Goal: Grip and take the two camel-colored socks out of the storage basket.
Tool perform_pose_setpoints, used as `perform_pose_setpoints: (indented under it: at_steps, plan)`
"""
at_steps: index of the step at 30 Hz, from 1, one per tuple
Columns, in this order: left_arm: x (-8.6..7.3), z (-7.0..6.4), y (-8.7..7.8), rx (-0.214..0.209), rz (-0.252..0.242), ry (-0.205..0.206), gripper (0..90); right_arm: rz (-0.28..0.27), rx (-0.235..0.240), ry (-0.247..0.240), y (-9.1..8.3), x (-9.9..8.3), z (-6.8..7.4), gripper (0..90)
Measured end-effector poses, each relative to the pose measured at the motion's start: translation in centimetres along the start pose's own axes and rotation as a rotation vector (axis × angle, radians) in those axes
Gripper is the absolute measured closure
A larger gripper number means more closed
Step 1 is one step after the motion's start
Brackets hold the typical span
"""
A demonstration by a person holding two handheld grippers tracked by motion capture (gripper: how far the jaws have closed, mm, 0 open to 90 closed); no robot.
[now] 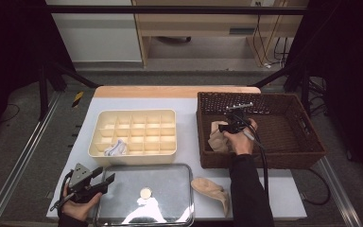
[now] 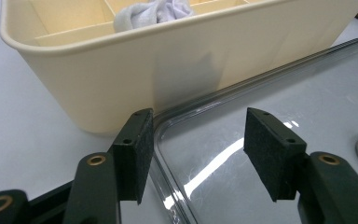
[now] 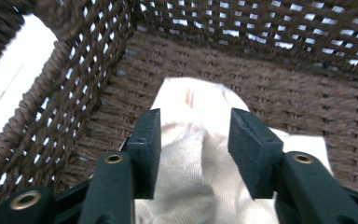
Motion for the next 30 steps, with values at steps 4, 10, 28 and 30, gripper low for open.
perform_pose_setpoints:
  at_steps: [4, 10, 28, 30]
  plan:
    - [0.0, 0.0, 0.0, 0.004, 0.002, 0.0, 42.6, 0.037, 0.021, 0.008, 0.3, 0.0, 0.1, 71.3]
    - [0.0, 0.0, 0.0, -0.001, 0.001, 0.001, 42.7, 0.002, 0.053, 0.026, -0.3, 0.1, 0.0, 88.1]
    - [0.0, -0.1, 0.0, 0.002, 0.001, 0.002, 42.7, -0.322, 0.046, 0.017, -6.8, 1.2, -0.8, 89.4]
    - [0.0, -0.1, 0.0, 0.003, 0.001, 0.002, 42.7, -0.344, 0.044, 0.01, -7.6, 1.3, -0.9, 89.4]
Point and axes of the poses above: each handheld gripper's, and its own axes: y roughly forward along the jaws, x roughly out of its top, z roughly to its left, the point moved 1 cm from there along y, roughly forward along the jaws, and after that the axes turned 4 degrees about -y, right-handed, at the moved point
